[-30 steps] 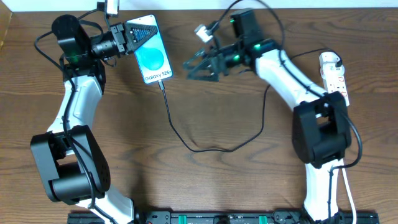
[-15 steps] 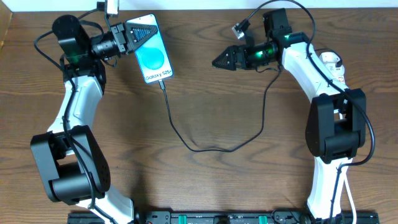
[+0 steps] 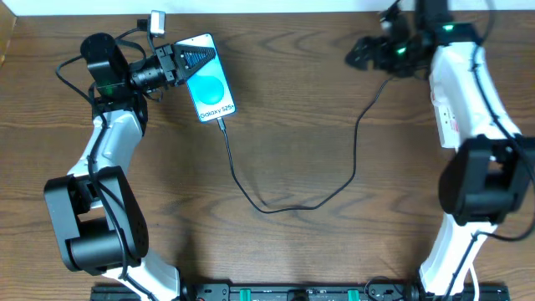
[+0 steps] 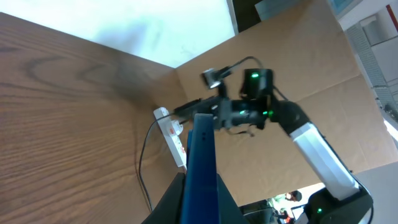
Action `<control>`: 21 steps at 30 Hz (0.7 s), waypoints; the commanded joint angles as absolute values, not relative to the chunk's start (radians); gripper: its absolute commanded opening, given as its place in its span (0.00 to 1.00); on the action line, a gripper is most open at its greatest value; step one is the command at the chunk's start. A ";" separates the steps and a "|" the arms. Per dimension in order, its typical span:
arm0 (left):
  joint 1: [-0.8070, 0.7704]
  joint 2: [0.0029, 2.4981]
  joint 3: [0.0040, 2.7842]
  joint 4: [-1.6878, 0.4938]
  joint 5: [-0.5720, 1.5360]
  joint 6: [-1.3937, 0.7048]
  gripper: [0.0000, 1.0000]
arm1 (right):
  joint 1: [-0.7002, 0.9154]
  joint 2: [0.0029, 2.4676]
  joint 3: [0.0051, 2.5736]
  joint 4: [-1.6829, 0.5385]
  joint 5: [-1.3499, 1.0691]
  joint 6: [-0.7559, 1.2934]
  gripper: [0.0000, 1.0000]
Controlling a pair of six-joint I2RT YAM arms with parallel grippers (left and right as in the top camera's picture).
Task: Plug charger to phone and switch on socket
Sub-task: 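Move the right gripper over the white power strip's switch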
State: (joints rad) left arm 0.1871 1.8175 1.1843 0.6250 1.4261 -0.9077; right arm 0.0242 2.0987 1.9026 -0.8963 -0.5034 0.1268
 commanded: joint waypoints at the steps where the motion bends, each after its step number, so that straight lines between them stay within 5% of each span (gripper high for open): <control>1: 0.184 1.803 1.190 0.630 1.425 -0.890 0.07 | -0.045 2.010 1.938 -0.897 -0.469 0.134 0.99; 21: 0.184 1.803 1.190 0.630 1.425 -0.890 0.07 | -0.403 1.983 1.833 -0.915 -0.338 -0.023 0.99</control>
